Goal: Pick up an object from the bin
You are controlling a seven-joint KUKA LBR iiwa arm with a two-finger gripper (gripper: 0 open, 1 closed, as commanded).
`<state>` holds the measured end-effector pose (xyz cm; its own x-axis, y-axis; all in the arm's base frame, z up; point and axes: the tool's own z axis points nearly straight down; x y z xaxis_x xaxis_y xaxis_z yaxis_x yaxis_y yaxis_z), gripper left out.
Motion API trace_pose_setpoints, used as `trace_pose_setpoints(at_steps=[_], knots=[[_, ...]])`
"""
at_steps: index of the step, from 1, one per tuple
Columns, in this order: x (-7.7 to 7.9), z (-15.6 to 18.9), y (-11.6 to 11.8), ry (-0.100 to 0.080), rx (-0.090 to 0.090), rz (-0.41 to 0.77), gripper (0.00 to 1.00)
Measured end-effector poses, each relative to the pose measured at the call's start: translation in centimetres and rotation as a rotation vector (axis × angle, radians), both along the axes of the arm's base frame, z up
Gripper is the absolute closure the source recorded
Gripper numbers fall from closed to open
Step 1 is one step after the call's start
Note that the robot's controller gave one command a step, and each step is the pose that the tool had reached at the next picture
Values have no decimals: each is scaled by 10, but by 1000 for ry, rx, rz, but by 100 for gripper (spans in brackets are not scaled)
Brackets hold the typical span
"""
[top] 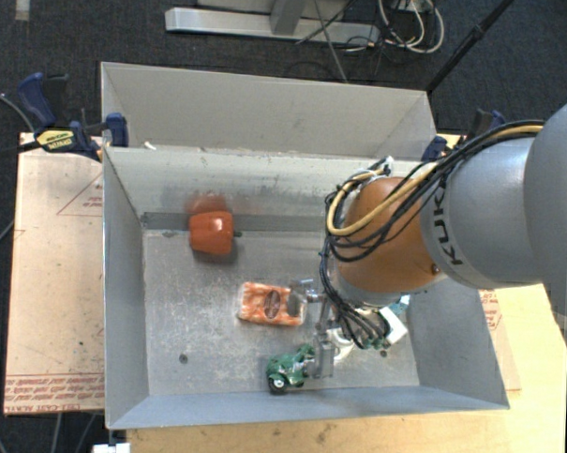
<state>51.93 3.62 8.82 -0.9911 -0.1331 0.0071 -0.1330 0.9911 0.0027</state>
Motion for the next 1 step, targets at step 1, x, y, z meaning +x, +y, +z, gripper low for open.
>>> trace_pose_setpoints(at_steps=[1], knots=[[0,-2,15,-8,-1,226,0]])
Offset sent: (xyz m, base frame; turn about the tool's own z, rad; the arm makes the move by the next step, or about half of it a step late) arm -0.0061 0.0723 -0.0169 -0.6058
